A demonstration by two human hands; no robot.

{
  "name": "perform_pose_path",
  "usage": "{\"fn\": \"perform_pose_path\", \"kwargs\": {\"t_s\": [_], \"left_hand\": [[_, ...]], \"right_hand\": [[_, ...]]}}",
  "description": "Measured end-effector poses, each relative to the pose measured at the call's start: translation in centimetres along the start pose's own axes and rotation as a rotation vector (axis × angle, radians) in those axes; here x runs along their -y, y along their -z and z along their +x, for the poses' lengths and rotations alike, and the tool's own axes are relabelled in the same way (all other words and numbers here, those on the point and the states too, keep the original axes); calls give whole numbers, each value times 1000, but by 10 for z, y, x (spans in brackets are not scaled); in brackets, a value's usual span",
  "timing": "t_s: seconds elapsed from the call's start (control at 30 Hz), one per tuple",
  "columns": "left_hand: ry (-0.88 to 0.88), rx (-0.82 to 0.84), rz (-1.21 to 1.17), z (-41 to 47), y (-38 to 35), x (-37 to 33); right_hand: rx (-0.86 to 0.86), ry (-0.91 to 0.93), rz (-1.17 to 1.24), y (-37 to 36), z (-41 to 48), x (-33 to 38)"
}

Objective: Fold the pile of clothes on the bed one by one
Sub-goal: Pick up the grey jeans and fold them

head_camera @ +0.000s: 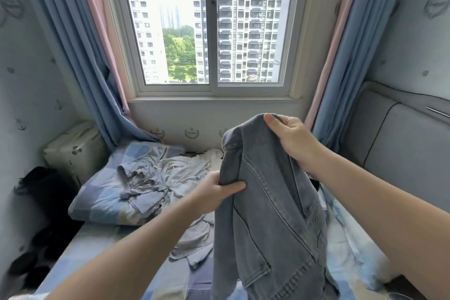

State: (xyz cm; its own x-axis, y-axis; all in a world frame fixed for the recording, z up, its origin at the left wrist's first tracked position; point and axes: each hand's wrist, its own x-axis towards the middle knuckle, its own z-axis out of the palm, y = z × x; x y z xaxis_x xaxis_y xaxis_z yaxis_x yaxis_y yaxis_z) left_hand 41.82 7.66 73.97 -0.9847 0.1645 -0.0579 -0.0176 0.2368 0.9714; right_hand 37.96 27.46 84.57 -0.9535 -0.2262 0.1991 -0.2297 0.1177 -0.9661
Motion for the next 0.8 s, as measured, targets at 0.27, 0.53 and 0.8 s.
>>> {"fn": "perform_pose_path", "kwargs": {"t_s": [0.27, 0.53, 0.8], "left_hand": [[-226, -277, -202, 14, 20, -58], [-291, -171, -146, 20, -15, -106], [-300, -389, 35, 38, 35, -100]], "right_hand": [[-301, -14, -306, 50, 16, -56], [-16, -24, -427, -30, -52, -95], [56, -87, -207, -12, -26, -99]]}}
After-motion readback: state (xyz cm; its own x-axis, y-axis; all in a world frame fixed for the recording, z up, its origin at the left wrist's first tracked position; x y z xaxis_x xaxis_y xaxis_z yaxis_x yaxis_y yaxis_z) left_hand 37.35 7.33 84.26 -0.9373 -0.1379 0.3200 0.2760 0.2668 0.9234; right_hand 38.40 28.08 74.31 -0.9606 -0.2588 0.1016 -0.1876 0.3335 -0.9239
